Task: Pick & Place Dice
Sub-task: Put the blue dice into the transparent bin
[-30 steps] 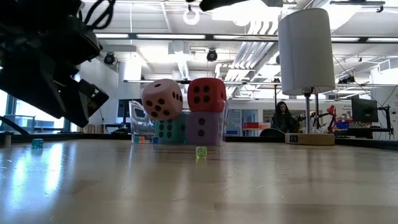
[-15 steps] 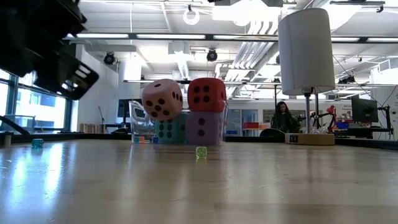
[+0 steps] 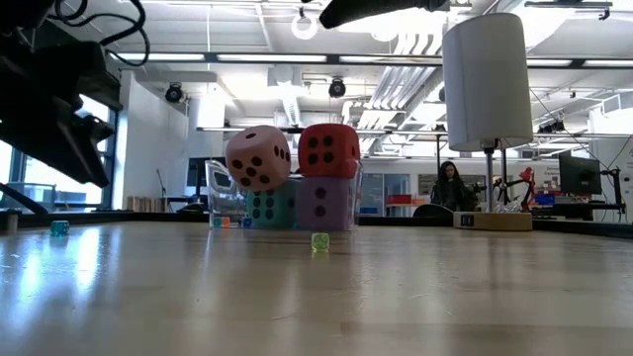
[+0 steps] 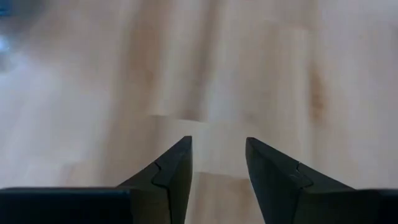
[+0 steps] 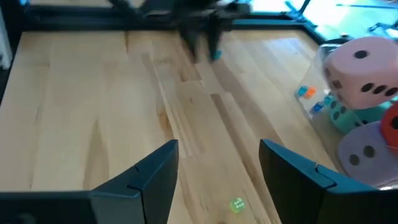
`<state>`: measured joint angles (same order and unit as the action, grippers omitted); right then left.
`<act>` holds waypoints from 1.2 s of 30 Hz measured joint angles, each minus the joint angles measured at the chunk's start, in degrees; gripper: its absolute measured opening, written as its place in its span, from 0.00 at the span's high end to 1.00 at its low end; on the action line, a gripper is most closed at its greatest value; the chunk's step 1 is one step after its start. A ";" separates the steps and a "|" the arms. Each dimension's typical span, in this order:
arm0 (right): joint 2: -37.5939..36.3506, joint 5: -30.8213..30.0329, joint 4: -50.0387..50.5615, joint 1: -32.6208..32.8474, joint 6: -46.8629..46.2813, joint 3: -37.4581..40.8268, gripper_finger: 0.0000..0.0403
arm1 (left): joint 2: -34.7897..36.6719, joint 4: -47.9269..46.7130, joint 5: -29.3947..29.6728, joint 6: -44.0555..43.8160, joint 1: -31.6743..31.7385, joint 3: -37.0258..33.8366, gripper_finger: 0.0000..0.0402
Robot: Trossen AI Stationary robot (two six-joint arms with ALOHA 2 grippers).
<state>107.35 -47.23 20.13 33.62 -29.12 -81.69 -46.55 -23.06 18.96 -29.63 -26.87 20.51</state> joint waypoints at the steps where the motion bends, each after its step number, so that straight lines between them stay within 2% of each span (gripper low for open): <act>1: 0.00 0.98 -0.01 -0.31 0.61 0.00 0.47 | 0.37 -0.97 2.17 -1.49 0.02 0.00 0.64; 4: 0.00 2.77 -0.03 -1.12 1.91 0.06 0.47 | 0.49 -3.52 5.79 -5.43 0.14 0.00 0.64; 7: -0.02 2.83 -0.12 -1.95 2.38 1.12 0.47 | 0.33 -7.24 4.53 -8.69 1.94 0.88 0.64; 10: -0.02 2.86 -0.21 -2.74 1.77 2.90 0.47 | 0.31 -14.88 -0.73 -9.45 5.56 4.18 0.65; 14: -0.02 2.93 -1.26 -3.64 -0.71 5.72 0.47 | 0.27 -25.96 -4.79 -8.17 11.27 9.12 0.68; 19: -0.02 3.91 -5.91 -4.57 -1.07 8.57 0.47 | -0.76 -30.73 -16.32 -7.68 20.97 10.21 0.71; 21: -0.02 5.45 -6.29 -4.96 -1.07 8.63 0.47 | -2.51 -31.75 -18.74 -7.38 24.93 10.21 0.72; 28: -0.02 7.05 -8.81 -5.26 0.13 8.61 0.47 | -9.53 -31.98 -18.56 -5.72 33.58 10.21 0.72; 36: -0.02 7.07 -8.98 -5.10 0.46 8.61 0.47 | -15.82 -31.51 -17.58 -5.68 35.04 10.19 0.72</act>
<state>107.33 -40.16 11.16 28.51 -28.67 -73.08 -62.38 -54.57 1.39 -35.31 8.16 30.70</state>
